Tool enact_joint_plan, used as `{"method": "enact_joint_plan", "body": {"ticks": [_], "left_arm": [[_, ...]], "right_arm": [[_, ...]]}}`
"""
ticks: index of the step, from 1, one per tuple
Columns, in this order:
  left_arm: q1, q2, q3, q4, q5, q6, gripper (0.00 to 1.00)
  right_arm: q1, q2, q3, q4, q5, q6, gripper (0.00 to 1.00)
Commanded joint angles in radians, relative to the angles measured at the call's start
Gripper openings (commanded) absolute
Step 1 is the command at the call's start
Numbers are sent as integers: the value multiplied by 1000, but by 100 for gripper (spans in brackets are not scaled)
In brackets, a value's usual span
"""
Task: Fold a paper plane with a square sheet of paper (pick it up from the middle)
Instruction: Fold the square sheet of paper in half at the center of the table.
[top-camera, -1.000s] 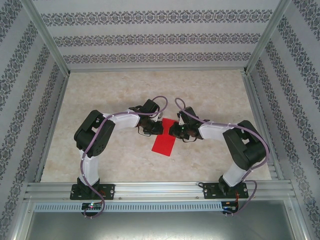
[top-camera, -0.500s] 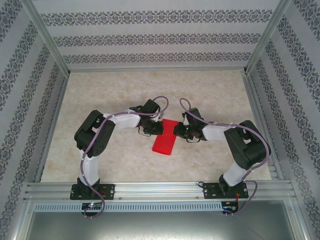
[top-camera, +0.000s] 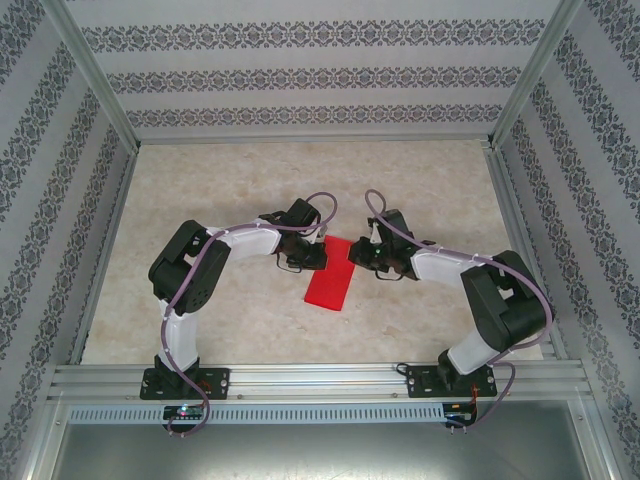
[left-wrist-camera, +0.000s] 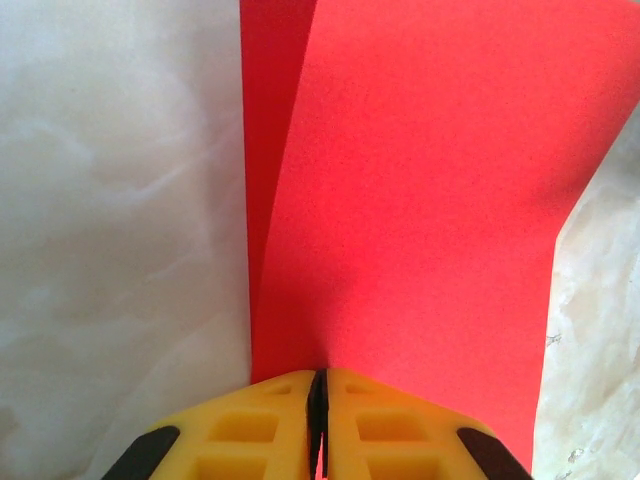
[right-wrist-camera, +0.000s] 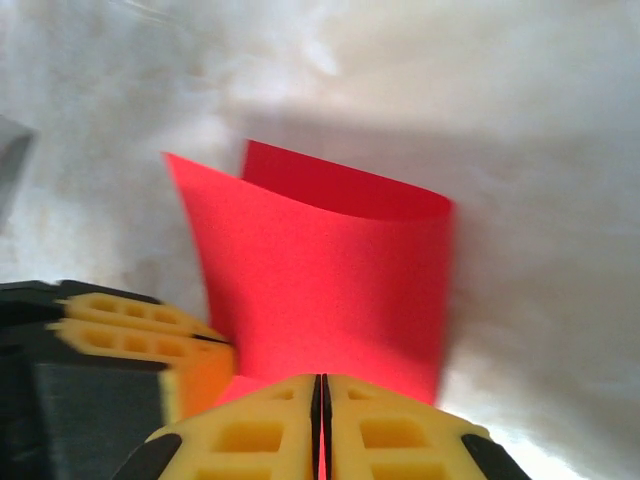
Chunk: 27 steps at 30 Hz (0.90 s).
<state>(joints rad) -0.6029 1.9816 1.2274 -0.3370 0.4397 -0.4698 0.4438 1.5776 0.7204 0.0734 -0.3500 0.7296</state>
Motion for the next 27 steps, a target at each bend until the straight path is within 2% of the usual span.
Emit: {"method": "enact_joint_plan", "body": {"ticks": [1, 10, 16, 19, 27], "left_arm": [[-9, 82, -40, -142, -136, 38, 14], [-9, 71, -52, -146, -146, 45, 14], [-10, 72, -58, -144, -142, 46, 14], [-9, 74, -58, -146, -141, 46, 14], [-10, 76, -65, -146, -142, 48, 14]], "right_arm": [[22, 20, 50, 20, 2, 4, 11], [20, 158, 106, 41, 0, -33, 10], [-14, 180, 89, 68, 27, -63, 10], [-9, 179, 100, 10, 100, -107, 10], [-84, 213, 37, 101, 75, -99, 11]]}}
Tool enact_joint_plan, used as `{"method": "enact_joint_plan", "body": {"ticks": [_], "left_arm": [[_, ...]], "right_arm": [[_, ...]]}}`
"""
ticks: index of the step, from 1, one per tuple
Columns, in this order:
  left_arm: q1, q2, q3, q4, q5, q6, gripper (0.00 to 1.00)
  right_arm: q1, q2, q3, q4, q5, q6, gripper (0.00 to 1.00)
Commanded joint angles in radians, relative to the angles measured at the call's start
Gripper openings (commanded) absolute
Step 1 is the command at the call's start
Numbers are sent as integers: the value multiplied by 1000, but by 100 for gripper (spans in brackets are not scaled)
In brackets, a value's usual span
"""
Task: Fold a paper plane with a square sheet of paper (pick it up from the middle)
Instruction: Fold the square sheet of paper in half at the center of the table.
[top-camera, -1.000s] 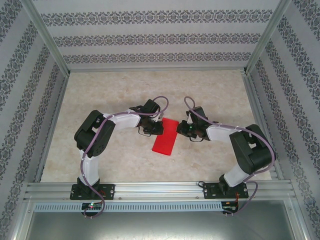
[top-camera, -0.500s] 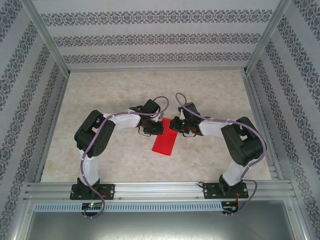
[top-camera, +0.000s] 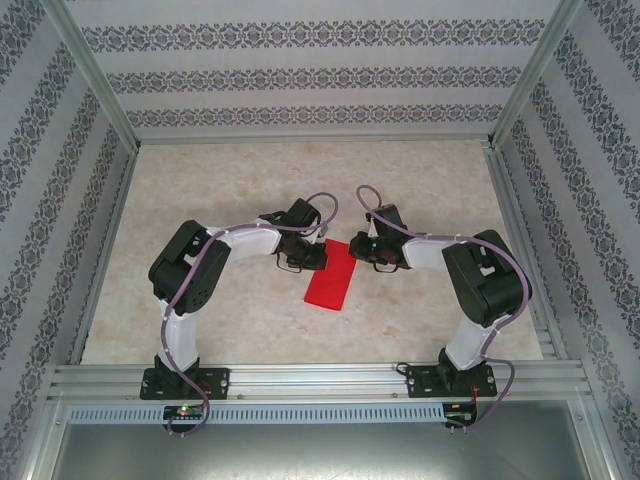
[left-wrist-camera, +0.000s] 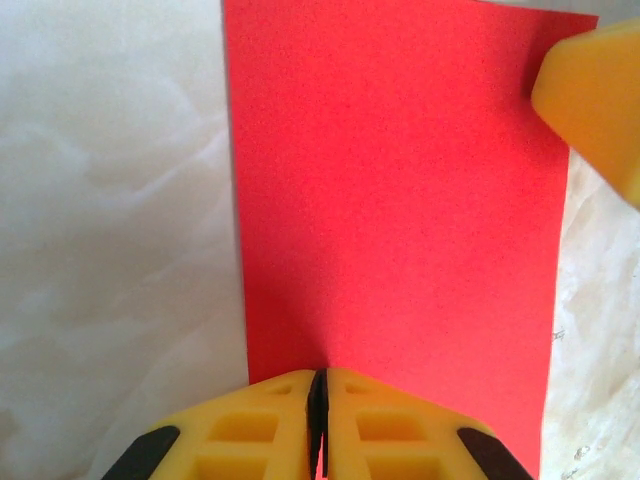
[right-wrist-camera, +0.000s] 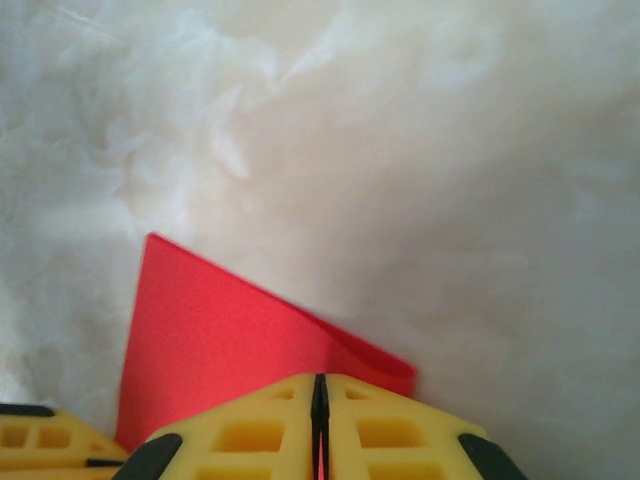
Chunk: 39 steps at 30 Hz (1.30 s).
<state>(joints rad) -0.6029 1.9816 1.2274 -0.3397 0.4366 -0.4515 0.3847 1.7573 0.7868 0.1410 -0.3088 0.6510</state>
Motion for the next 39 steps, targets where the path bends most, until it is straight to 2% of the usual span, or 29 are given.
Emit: {"method": "enact_joint_plan", "body": {"ticks": [1, 6, 11, 17, 23, 31, 39], "left_arm": [[-9, 76, -66, -145, -142, 30, 14], [-9, 72, -72, -149, -144, 32, 14], [-9, 73, -67, -153, -143, 33, 14], [-9, 83, -55, -153, -137, 31, 13], [-9, 86, -54, -155, -136, 31, 13], [-9, 75, -65, -157, -139, 37, 14], [-9, 79, -71, -154, -142, 40, 14]], "right_arm": [[-33, 35, -38, 45, 34, -19, 11], [-76, 16, -67, 77, 13, -22, 11], [-77, -74, -77, 92, -19, -9, 11], [16, -126, -67, 112, -49, 53, 11], [77, -32, -64, 186, -55, 96, 11], [60, 36, -80, 192, -43, 60, 11], [-23, -30, -165, 189, 43, 24, 10]]}}
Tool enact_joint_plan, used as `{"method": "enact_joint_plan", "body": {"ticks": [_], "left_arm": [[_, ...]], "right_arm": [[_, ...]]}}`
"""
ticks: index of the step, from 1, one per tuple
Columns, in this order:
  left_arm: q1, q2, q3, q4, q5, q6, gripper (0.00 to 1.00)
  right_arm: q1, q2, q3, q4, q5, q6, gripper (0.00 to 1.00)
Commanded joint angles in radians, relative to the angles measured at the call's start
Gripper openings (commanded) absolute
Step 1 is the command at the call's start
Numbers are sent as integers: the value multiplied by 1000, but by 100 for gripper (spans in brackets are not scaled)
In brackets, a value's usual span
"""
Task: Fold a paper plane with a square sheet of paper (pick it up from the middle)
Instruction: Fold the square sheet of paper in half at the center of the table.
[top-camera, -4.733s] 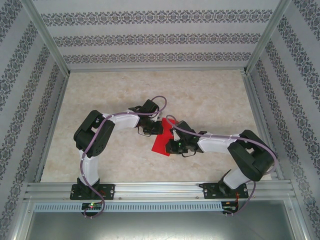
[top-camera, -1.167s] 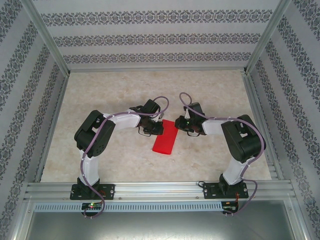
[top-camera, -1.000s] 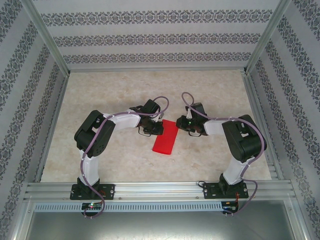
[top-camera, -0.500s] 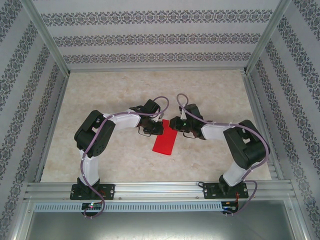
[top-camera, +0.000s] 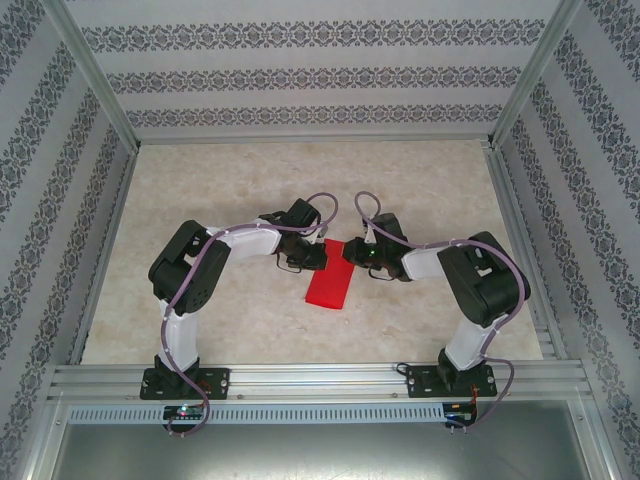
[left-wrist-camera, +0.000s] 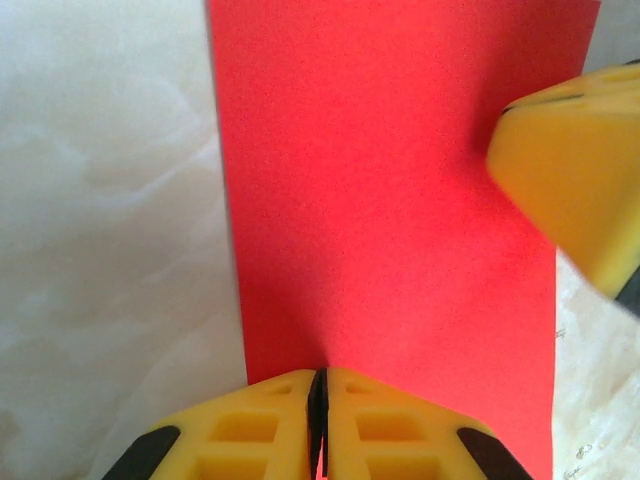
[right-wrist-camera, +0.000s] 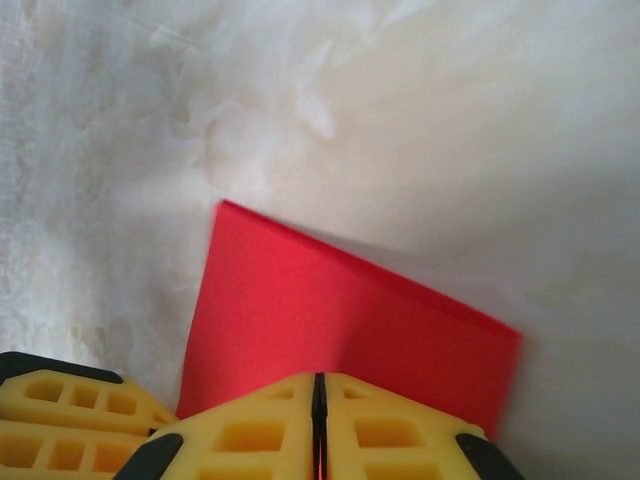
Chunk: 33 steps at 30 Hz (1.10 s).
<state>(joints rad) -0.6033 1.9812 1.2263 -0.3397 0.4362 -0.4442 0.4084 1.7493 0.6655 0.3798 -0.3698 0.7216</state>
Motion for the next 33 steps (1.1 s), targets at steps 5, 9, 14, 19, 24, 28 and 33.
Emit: {"method": "enact_joint_plan", "body": {"ticks": [5, 9, 14, 19, 24, 28, 33], "left_arm": [[-9, 77, -66, -159, -143, 32, 14], [-9, 77, -64, -163, -143, 34, 13], [-9, 78, -59, -168, -142, 33, 14], [-9, 75, -53, -175, -141, 36, 14], [-9, 71, -60, -173, -138, 38, 14], [-9, 77, -49, -177, -134, 38, 14], [-9, 77, -40, -185, -137, 40, 13]], "right_arm": [[-89, -14, -47, -46, 85, -62, 10], [-81, -51, -43, -43, 47, -58, 11], [-22, -164, -35, -95, 48, -32, 11], [74, -211, -61, -97, 19, 40, 11], [121, -212, -114, -84, 34, 73, 10], [124, -153, -99, -65, 2, 64, 10], [124, -114, -87, -65, -7, 52, 11]]}}
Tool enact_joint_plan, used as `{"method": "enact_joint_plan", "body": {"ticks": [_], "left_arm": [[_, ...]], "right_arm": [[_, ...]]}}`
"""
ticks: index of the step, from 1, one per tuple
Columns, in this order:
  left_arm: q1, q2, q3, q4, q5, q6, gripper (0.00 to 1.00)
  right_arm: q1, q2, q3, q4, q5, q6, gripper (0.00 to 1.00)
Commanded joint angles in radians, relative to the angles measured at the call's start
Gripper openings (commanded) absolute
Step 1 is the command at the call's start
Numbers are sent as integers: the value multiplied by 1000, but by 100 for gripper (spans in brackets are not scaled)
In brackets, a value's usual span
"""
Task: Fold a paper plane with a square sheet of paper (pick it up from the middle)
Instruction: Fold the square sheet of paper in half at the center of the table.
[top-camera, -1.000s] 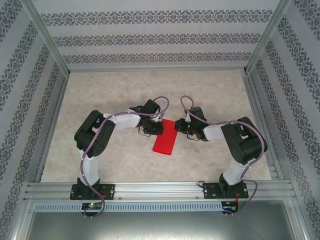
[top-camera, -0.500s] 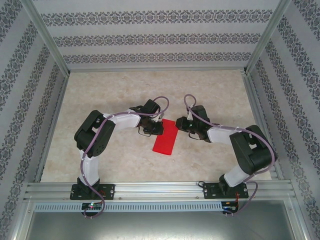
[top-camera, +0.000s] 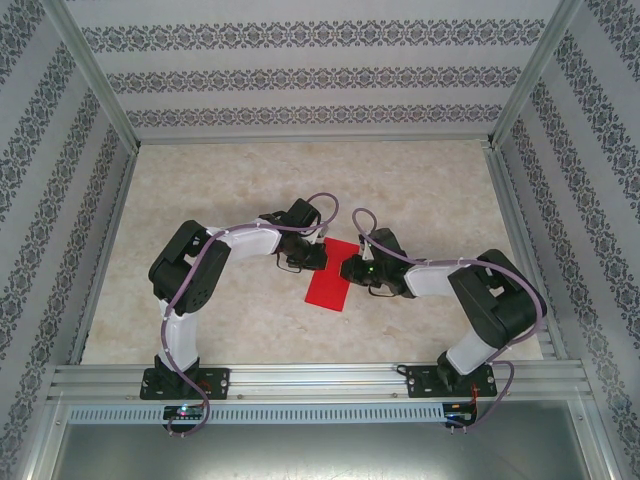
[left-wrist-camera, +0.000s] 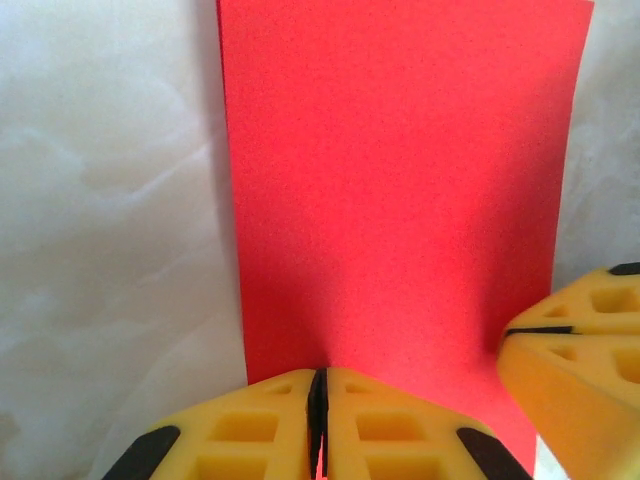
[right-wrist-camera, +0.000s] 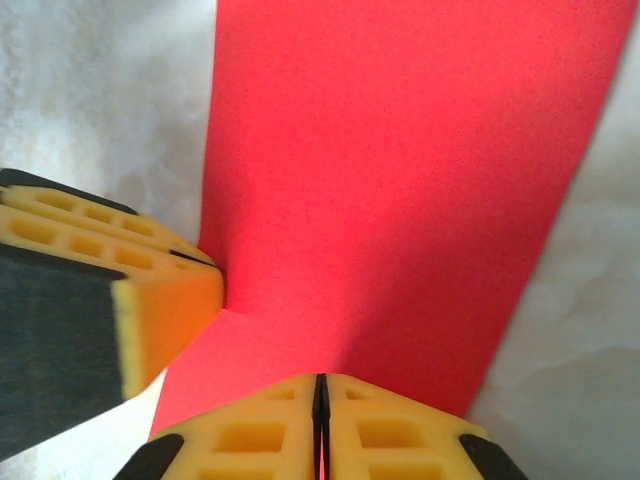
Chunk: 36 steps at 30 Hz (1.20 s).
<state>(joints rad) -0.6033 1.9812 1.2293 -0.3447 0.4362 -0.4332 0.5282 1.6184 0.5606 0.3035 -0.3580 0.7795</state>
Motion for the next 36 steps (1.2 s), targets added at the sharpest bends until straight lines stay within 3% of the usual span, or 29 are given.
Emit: {"method": "enact_joint_plan", "body": {"ticks": [1, 11, 22, 28, 31, 36], "left_arm": [[-9, 79, -44, -181, -137, 31, 14], [-9, 84, -40, -188, -144, 34, 14], [-7, 99, -16, -208, -144, 47, 14], [-7, 100, -9, -212, -143, 47, 14], [-7, 96, -5, -216, -142, 48, 14], [-7, 90, -7, -218, -139, 50, 14]], "right_arm": [[4, 20, 16, 9, -21, -9, 11], [8, -5, -12, -109, -77, -64, 11], [42, -153, -90, -314, -64, -124, 11], [38, -271, -101, -191, -44, -16, 12], [42, -250, -97, -32, -61, 72, 12], [74, -134, -22, -5, -71, 87, 12]]}}
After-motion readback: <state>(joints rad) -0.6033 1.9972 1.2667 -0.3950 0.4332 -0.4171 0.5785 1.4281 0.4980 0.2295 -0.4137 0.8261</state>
